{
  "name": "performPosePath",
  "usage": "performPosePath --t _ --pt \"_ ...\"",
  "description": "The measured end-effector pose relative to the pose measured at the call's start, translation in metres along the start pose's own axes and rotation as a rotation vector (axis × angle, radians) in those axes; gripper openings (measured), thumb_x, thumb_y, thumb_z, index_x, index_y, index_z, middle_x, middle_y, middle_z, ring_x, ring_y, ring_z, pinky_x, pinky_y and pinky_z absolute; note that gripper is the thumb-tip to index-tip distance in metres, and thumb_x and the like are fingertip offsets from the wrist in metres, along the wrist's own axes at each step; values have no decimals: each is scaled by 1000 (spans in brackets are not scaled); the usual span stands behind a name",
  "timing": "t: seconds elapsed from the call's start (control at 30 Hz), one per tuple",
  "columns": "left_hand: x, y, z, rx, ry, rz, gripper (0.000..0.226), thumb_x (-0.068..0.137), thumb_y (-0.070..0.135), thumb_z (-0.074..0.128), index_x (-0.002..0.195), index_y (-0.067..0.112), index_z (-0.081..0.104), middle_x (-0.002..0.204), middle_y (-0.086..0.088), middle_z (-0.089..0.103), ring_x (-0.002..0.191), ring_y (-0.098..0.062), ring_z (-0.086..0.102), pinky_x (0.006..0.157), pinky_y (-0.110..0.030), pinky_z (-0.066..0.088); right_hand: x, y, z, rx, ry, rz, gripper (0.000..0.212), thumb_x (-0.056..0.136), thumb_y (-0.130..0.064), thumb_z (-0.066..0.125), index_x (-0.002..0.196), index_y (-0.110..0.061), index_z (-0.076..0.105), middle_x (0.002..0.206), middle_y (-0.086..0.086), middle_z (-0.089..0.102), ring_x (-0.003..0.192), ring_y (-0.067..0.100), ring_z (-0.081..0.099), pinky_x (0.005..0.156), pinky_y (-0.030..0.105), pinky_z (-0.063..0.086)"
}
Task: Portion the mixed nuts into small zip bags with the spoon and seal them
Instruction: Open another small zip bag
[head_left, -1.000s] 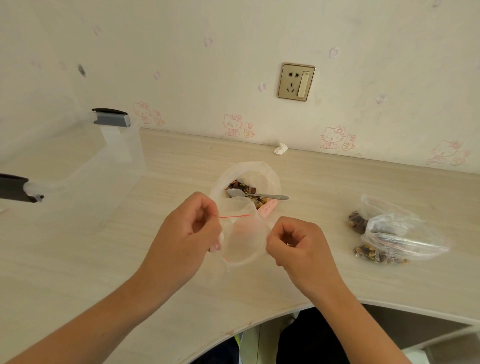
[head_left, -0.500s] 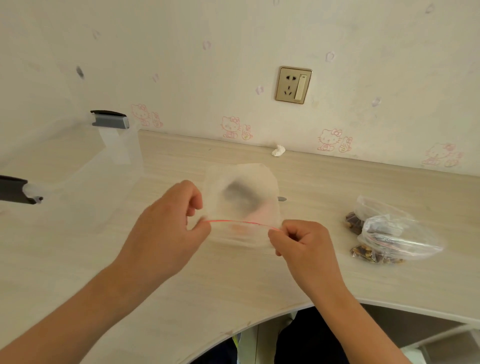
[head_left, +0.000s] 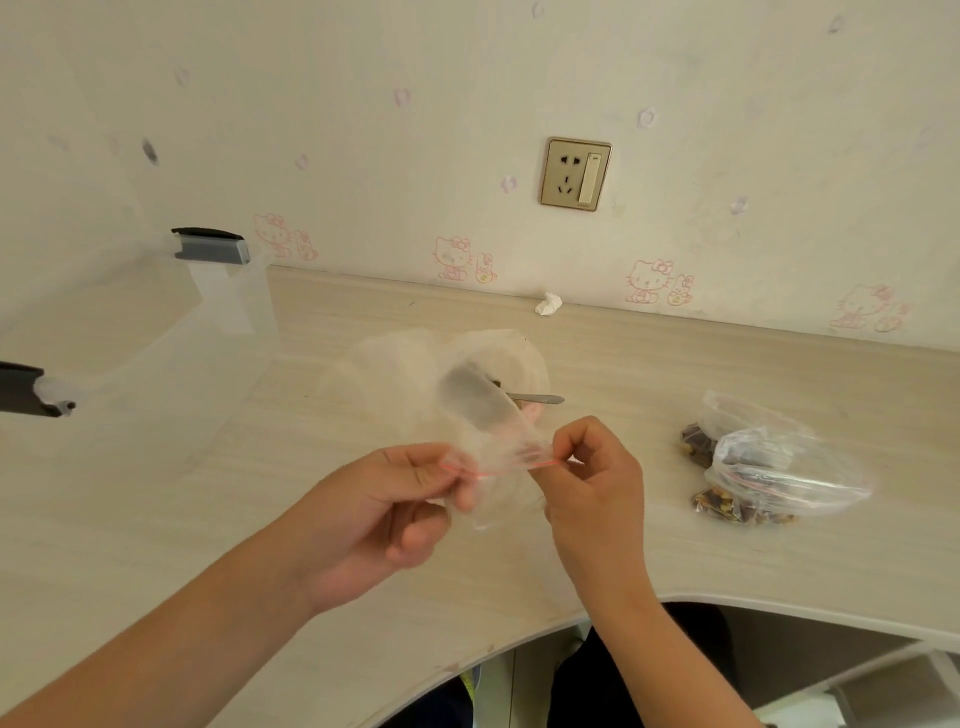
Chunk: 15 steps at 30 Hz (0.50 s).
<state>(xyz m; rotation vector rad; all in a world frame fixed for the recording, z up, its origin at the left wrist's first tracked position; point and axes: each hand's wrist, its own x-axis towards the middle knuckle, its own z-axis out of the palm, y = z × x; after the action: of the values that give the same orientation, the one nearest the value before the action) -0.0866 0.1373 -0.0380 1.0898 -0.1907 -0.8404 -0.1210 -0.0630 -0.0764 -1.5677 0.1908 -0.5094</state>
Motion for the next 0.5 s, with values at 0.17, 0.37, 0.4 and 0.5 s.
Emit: performPosePath --t 0.17,0.37,0.4,0.5 --pt "6 -1 -5 290 179 69 19 85 28 74 79 11 78 54 -3 42 36 -8 24 36 -15 20 10 -2 -5 374 -87 229 25 78 1 71 70 -21 65 63 5 53 39 13 35 38 21 30" --pt "2 26 -29 313 171 208 27 90 35 63 80 14 77 74 -4 64 36 -7 28 39 -15 24 12 4 -28 360 -583 294 33 76 -33 84 95 -6 82 63 16 51 44 13 39 47 22 33" --pt "1 29 -32 292 128 160 28 93 33 61 78 14 75 82 -4 70 35 -5 29 38 -15 25 12 4 -29 411 -662 291 34 80 -33 83 99 -6 82 73 22 52 44 11 41 48 22 33" --pt "3 27 -38 200 17 37 29 83 38 82 75 11 74 77 -7 70 31 -3 36 36 -16 31 9 4 -23 717 -858 291 19 91 -23 75 100 -6 79 87 10 71 45 4 50 48 19 33"
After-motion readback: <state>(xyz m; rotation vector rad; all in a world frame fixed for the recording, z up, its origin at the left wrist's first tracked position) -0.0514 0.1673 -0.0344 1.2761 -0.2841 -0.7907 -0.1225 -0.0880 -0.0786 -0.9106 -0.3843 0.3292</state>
